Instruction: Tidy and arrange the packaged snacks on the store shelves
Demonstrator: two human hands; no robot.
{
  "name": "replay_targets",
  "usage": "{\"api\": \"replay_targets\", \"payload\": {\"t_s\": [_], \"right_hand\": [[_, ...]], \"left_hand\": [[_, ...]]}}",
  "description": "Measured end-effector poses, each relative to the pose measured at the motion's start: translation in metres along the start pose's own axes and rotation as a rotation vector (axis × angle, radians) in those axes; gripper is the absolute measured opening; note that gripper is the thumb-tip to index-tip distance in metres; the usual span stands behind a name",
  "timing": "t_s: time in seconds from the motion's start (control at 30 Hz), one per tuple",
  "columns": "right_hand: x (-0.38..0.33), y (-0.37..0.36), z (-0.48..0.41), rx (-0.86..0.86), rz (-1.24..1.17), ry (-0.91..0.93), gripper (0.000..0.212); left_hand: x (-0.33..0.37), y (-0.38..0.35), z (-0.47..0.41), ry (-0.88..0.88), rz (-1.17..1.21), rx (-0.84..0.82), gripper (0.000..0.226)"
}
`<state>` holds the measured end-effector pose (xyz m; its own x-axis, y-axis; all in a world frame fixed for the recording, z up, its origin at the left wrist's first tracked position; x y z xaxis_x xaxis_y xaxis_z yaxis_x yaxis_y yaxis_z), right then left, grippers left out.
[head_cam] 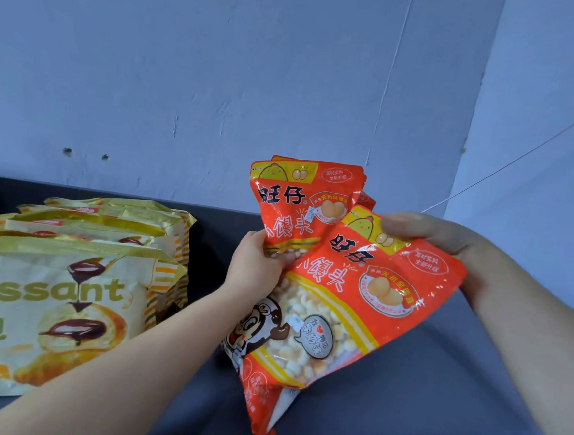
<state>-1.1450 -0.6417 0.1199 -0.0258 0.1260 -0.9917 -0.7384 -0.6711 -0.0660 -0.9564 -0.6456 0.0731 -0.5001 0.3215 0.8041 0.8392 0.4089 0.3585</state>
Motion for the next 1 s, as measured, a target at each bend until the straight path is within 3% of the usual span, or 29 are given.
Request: {"api": "replay_targets", "payload": {"t_s": [0.1,0.3,0.4,0.5,0.67,0.77,0.83,0.9,0.97,1.0], "right_hand": [[-0.019,0.009,0.001,0.23,0.389,0.034,0.035],[-0.115,-0.042,0.017,0.511,1.029,0.608,0.022],[-0.129,-0.064,0.018,0.538,1.119,0.797,0.012],[-0.119,-0.059,0.005,0.58,1.15,0.773,0.009],[-0.114,-0.056,-0.007,0.591,1.187,0.749,0.029],[-0.113,-0.058,-0.012,0.573,1.217,0.682,0.031],[-0.115,-0.056,-0.011,0.611,1.236,0.692,0.024],[-0.117,-0.056,-0.008,0.651,1.267,0.715,0.024],[-0.117,-0.059,-0.007,0.67,1.301,0.727,0.027],[-0.118,-0.06,-0.007,0.679,1.314,0.731,0.029]], "left_hand": [[0.005,-0.003,-0.003,0.006,0.077,-0.069,0.018],[0.016,-0.005,-0.009,-0.013,-0.008,-0.178,0.016],[0.02,-0.003,-0.003,-0.074,-0.043,-0.191,0.022],[0.014,-0.004,0.004,-0.103,-0.081,-0.207,0.027],[0.023,-0.001,0.005,-0.171,-0.218,-0.115,0.016],[0.023,-0.006,0.007,-0.151,-0.315,-0.192,0.023],[0.02,-0.002,0.009,-0.066,-0.113,-0.226,0.033],[0.026,0.016,0.012,-0.016,0.184,-0.104,0.04],[0.034,0.036,0.012,-0.091,0.277,0.068,0.048],[0.043,0.038,0.014,-0.16,0.252,0.077,0.055]]}}
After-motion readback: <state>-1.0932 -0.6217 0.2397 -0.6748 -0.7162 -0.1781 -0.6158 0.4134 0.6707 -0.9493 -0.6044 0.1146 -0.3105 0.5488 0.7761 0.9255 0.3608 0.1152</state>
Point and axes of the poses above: each hand's wrist, its own z-axis away from the middle knuckle, its own y-axis out of the back of the hand, x = y × z, the point moved 10 cm from there along -z, towards the middle knuckle, and after that the axes turned 14 degrees about -z, right-handed, at the moved point
